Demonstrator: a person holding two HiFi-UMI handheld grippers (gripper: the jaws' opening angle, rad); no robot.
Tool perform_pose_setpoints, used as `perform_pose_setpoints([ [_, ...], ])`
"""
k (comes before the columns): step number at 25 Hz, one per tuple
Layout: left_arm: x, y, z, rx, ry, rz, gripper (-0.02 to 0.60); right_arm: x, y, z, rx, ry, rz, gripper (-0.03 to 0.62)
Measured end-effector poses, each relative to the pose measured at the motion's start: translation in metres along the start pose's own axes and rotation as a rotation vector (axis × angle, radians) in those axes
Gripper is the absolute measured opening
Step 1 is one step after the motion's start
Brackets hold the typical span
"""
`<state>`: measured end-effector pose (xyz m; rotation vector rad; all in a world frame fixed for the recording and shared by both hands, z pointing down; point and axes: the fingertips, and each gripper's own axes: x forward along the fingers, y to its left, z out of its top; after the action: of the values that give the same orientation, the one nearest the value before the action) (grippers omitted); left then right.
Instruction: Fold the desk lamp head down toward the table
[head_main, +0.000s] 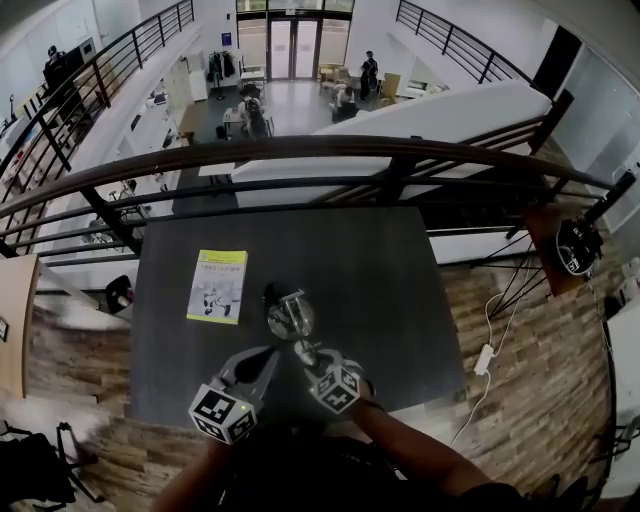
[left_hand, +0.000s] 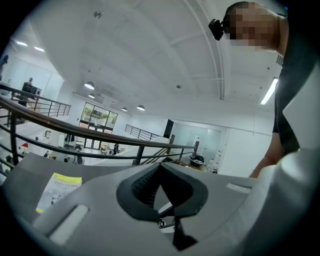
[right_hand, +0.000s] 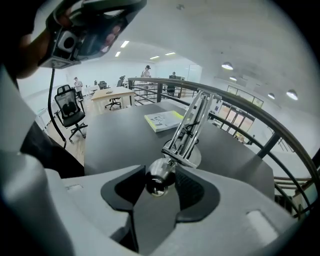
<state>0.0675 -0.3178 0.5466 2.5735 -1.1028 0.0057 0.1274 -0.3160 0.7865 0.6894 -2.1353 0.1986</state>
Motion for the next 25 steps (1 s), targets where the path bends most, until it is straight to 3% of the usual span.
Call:
perform_pose_setpoints([
  [15,0.000,-0.001,0.001,-0.005,0.003,-0.005,0.002,0.006,-0.002,-0.002,0.000,0.005,-0.016,0.187],
  [20,0.000,-0.005,0.003,0.007,-0.005,-0.004,0.002,-0.025,-0.012,0.021,0.048,-0.094,-0.050,0.134],
  [23,-0.002,-0.012,0.004,0.019,-0.013,-0.003,0.002,-0.057,-0.021,0.041,0.079,-0.191,-0.081,0.025],
  [25,-0.005,-0.018,0.004,0.019,-0.015,-0.006,0.002,-0.077,-0.024,0.056,0.106,-0.263,-0.085,0.003],
])
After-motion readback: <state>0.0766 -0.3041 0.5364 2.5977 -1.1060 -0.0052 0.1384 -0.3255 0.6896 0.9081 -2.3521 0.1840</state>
